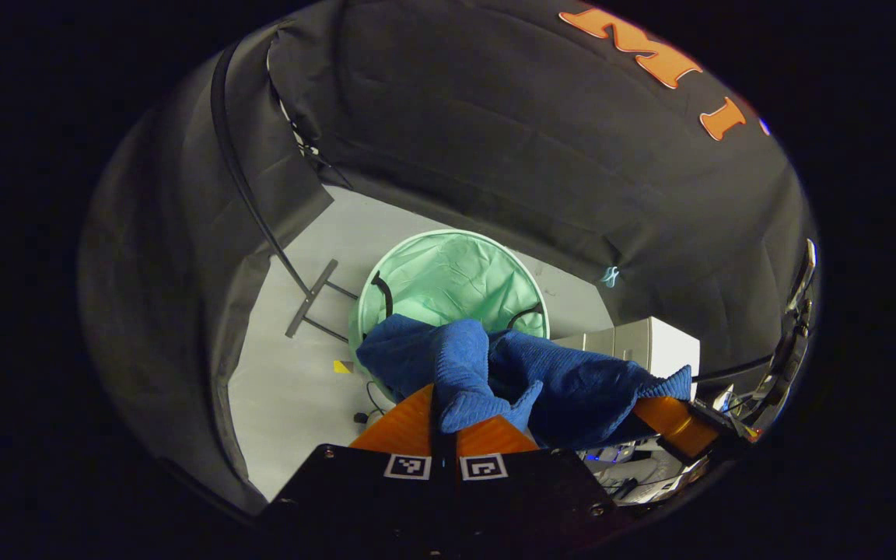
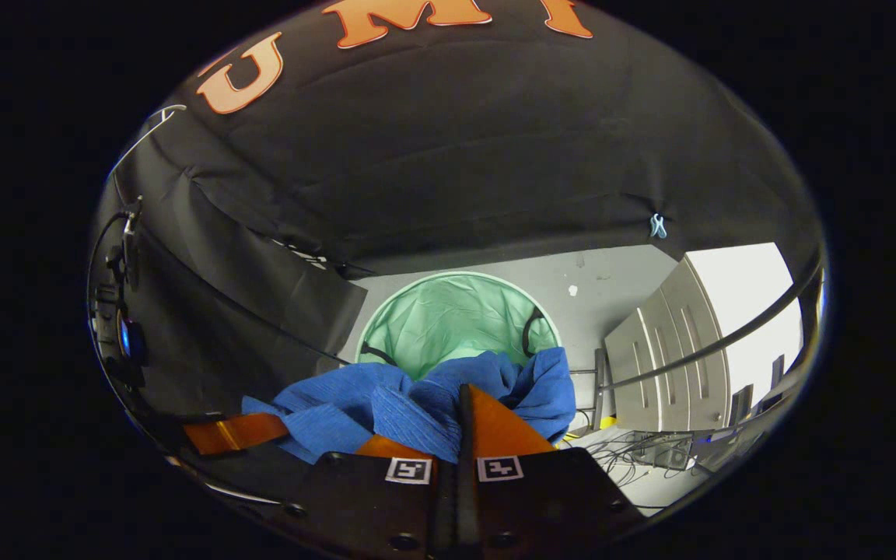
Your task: Grasp the clothes on the hanger with both hands and then place them into the laundry hamper below.
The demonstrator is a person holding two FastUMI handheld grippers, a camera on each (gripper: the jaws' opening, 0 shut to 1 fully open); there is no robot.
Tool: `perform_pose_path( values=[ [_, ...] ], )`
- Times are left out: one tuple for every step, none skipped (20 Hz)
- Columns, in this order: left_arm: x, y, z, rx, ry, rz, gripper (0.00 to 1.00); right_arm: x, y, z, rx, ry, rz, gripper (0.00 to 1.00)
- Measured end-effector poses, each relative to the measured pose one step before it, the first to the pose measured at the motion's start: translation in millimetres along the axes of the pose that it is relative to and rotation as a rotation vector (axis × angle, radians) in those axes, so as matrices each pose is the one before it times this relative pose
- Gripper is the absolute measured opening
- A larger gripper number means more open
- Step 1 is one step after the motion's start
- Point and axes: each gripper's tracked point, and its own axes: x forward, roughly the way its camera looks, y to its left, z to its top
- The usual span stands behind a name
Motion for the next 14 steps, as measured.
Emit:
perform_pose_path(
  values=[
    [0.04, -1.07, -0.43, 0.01521, 0.00089, 0.01084, 0.01, 1.07, 1.04, 5.09, -0.00982, -0.00876, -0.00241, 0.08],
    [1.99, -2.7, -2.41, 0.01229, 0.00217, 0.0019, 0.01, 2.38, 4.16, 2.09, -0.00218, -0.00633, 0.00336, 0.08],
    [3.27, -3.33, -0.54, 0.00859, 0.00909, 0.00148, 0.01, 1.74, 3.96, 2.07, 0.002, -0.00185, 0.00228, 0.08],
    [3.12, -0.75, -2.63, -0.00129, 0.02265, 0.0098, 0.01, 2.92, 0.68, -0.63, 0.00687, 0.00406, -0.00109, 0.08],
    [2.35, -1.44, -2.76, -0.0098, 0.03916, 0.00494, 0.01, 3.14, 2.4, 0.59, 0.00611, 0.0129, -0.00212, 0.08],
    [2.77, -3.85, 0.77, 0.00093, 0.03963, -0.00897, 0.01, 4.9, -0.52, 1.2, 0.00133, 0.01101, -0.00868, 0.08],
    [3.66, -2.0, 6.43, 0.00334, 0.01076, -0.00242, 0.02, 4.68, -1.71, 2.94, -0.00081, 0.00881, -0.01178, 0.08],
    [7.04, 2.67, 7.54, -0.00244, 0.00932, 0.00431, 0.01, 6.41, -0.36, 2.64, -0.00728, 0.00677, -0.00641, 0.08],
    [4.38, 0.99, 6.51, -0.00371, 0.00711, 0.00191, 0.02, 6.87, -0.59, 3.36, -0.01112, 0.00222, -0.00366, 0.08],
    [5.99, 0.83, 2.22, 0.00263, 0.01121, 0.00507, 0.02, 8.25, -0.66, 2.28, -0.01128, 0.00597, 0.00045, 0.08],
    [6.1, 2.39, 1.92, 0.01095, 0.01074, 0.01019, 0.02, 8.63, -2.49, 2.07, -0.01462, 0.01005, -0.00507, 0.08],
    [6.72, 3.39, 0.4, 0.01297, 0.0113, 0.01499, 0.02, 9.79, -5.43, -0.74, -0.01491, 0.0172, -0.01287, 0.09],
    [5.59, 3.72, 0.67, 0.01178, 0.01293, 0.01657, 0.02, 7.78, -4.14, -0.24, -0.01053, 0.01502, -0.01224, 0.08],
    [5.89, 2.43, 2.17, 0.00755, 0.00345, 0.01541, 0.02, 8.92, -1.97, -1.19, -0.01017, 0.01257, -0.00655, 0.08]
  ],
)
